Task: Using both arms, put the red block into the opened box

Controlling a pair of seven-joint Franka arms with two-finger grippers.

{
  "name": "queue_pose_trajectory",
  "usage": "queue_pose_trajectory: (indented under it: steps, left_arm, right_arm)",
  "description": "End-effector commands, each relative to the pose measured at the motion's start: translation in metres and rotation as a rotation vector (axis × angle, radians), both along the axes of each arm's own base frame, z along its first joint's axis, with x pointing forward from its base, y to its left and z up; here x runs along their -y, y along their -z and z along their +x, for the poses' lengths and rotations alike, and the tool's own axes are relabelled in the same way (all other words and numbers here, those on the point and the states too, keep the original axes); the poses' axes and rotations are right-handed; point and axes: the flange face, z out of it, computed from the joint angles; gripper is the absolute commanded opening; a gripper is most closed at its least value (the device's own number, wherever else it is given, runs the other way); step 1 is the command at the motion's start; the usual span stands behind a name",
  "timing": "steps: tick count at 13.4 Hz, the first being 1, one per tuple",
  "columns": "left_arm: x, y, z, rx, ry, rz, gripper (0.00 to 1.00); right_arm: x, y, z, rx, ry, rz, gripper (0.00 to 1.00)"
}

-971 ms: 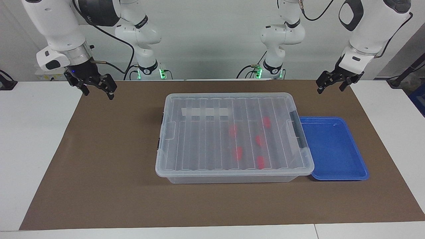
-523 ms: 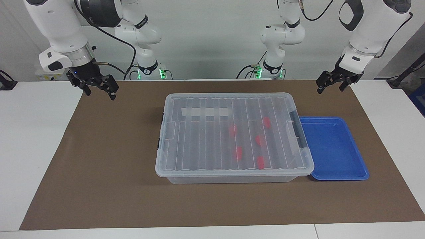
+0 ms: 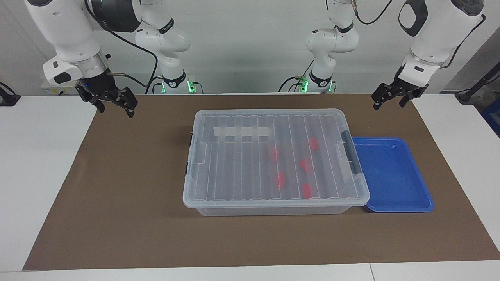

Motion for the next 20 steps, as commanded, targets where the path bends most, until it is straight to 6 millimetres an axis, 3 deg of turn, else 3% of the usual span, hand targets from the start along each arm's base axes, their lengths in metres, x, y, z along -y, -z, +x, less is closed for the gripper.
queue_pose_trajectory:
  steps: [1, 20]
  left_arm:
    - [-0.003, -0.002, -0.008, 0.016, 0.009, 0.007, 1.0]
    - [-0.003, -0.002, -0.008, 0.016, 0.009, 0.007, 1.0]
  right_arm:
    - [0.003, -0.004, -0.003, -0.004, -0.018, 0.0, 1.0]
    - [0.014, 0.001, -0.006, -0.021, -0.002, 0.002, 1.0]
